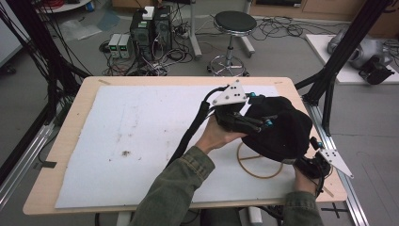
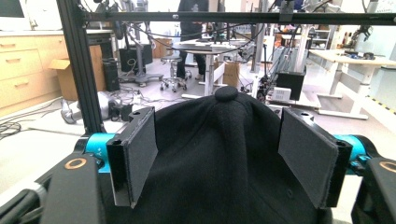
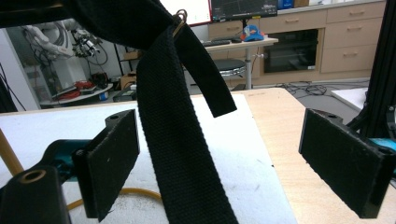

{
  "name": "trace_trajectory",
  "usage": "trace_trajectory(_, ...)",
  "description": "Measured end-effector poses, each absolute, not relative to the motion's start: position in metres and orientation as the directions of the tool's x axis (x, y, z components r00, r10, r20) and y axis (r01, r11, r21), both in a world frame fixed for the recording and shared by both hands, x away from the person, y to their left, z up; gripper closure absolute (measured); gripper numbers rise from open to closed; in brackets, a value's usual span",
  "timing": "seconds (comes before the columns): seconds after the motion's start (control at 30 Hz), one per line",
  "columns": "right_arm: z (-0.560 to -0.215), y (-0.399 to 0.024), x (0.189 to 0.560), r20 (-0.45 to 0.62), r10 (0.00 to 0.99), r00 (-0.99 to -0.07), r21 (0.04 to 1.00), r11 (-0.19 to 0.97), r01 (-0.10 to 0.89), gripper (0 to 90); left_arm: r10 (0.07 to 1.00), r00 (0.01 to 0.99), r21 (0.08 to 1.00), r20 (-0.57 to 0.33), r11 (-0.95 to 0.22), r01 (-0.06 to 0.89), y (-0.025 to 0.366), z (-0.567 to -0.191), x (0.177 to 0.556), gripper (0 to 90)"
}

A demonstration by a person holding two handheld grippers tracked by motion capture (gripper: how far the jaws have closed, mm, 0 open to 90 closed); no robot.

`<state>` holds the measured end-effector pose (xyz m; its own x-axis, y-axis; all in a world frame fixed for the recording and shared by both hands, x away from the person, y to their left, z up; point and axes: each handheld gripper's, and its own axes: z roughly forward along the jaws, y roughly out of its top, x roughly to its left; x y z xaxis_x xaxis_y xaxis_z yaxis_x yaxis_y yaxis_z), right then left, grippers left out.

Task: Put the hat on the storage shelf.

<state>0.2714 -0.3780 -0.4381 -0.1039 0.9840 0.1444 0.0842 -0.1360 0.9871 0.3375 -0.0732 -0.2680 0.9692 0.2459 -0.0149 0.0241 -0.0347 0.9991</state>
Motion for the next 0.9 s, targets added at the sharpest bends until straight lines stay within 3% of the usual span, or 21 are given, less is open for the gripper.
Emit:
trace_trajectory(0.3,-0.438,-0.377,0.271,0.138,0.985,-0.106,0.988,-0.129,0.089,11.6,0.295,0.955,1.000,0.004,-0.028,0.005,-0.043,-0.265,0.330,27.9)
trace_trajectory(0.9,-0.438,-0.373,0.272,0.140,0.985,-0.100,0.987,-0.132,0.087,11.5,0.493,0.869,0.999,-0.034,0.022,0.026,0.064,-0.276,0.318,27.3)
